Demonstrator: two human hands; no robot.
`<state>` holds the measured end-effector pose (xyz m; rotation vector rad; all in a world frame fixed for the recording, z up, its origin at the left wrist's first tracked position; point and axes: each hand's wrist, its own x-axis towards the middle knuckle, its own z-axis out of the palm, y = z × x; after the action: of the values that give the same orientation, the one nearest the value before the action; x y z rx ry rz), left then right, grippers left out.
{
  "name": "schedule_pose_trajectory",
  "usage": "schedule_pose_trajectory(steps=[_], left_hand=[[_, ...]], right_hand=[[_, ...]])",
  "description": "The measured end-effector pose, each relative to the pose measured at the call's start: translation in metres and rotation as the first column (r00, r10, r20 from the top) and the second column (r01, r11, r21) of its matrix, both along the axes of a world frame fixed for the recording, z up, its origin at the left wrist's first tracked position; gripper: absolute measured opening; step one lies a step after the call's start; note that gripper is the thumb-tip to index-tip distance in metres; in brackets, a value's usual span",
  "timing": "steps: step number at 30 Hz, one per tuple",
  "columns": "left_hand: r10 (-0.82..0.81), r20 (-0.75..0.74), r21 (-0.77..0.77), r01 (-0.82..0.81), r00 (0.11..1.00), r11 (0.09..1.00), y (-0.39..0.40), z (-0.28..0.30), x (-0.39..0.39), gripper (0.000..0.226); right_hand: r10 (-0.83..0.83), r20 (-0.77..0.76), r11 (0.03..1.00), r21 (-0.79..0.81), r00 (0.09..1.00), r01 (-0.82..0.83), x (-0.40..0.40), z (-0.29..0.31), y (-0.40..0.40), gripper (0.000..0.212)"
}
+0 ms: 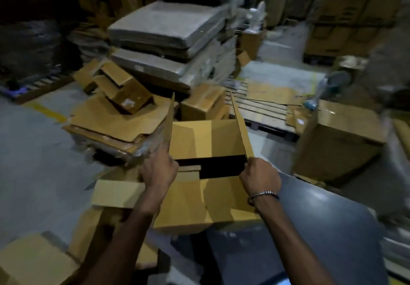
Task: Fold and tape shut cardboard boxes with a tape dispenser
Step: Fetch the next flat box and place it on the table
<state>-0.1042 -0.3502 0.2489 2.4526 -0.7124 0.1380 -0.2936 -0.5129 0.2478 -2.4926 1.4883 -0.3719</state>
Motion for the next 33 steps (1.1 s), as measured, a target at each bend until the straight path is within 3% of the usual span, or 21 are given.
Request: schedule_pose_trajectory(steps=[3,8,12,16,19,22,25,27,29,31,33], left_hand=[[-0.107,-0.089,0.066,0.113,0.990,0.991,-0.041,-0.019,-0.036,0.055],[-0.289,-0.095,0.178,0.302,0.953,0.936,-0.073,-0.055,-0.079,0.058],[-0.442,-0.163,0.118,0.463,0.882,0.879,-0.086,-0.091,-0.099,0.058],[-0.506,-0.227,0.157,0.544,0.832,0.824,-0.084,-0.121,-0.098,0.065],[-0.523,-0.289,-0.003,0.545,0.802,0.838,-0.074,-0.111,-0.085,0.061],[-0.487,-0.400,-0.189,0.450,0.776,0.873,-0.059,-0.101,-0.048,0.055],[-0.536,-0.480,-0.411,0.361,0.695,0.837,-0.036,-0.097,-0.003,0.052],[-0.537,-0.531,-0.485,0.284,0.656,0.827,-0.021,-0.096,0.021,0.051],[-0.538,-0.559,-0.505,0.255,0.631,0.824,-0.006,-0.094,0.039,0.050],[-0.545,-0.571,-0.528,0.234,0.614,0.816,0.004,-0.093,0.052,0.050],[-0.533,-0.588,-0.535,0.202,0.608,0.820,0.010,-0.094,0.061,0.050]], right_hand=[[-0.128,-0.029,0.989,0.075,0.991,0.130,-0.038,-0.018,-0.011,0.018],[-0.301,-0.051,0.946,0.107,0.952,0.305,-0.077,-0.060,-0.001,0.013],[-0.359,-0.061,0.928,0.084,0.931,0.363,-0.075,-0.083,0.018,0.012],[-0.376,-0.034,0.926,0.017,0.926,0.377,-0.059,-0.100,0.030,0.013],[-0.387,0.000,0.921,0.043,0.922,0.387,-0.060,-0.111,0.034,0.023],[-0.495,0.198,0.869,0.101,0.846,0.485,-0.077,-0.109,0.035,0.033],[-0.556,0.200,0.789,-0.178,0.807,0.588,-0.084,-0.104,0.037,0.042],[-0.534,0.168,0.731,-0.400,0.828,0.553,-0.069,-0.100,0.040,0.049],[-0.429,0.173,0.727,-0.517,0.887,0.452,-0.042,-0.100,0.045,0.049],[-0.283,0.165,0.784,-0.527,0.945,0.328,-0.013,-0.109,0.044,0.044],[-0.145,0.053,0.900,-0.407,0.988,0.154,0.010,-0.125,0.038,0.037]])
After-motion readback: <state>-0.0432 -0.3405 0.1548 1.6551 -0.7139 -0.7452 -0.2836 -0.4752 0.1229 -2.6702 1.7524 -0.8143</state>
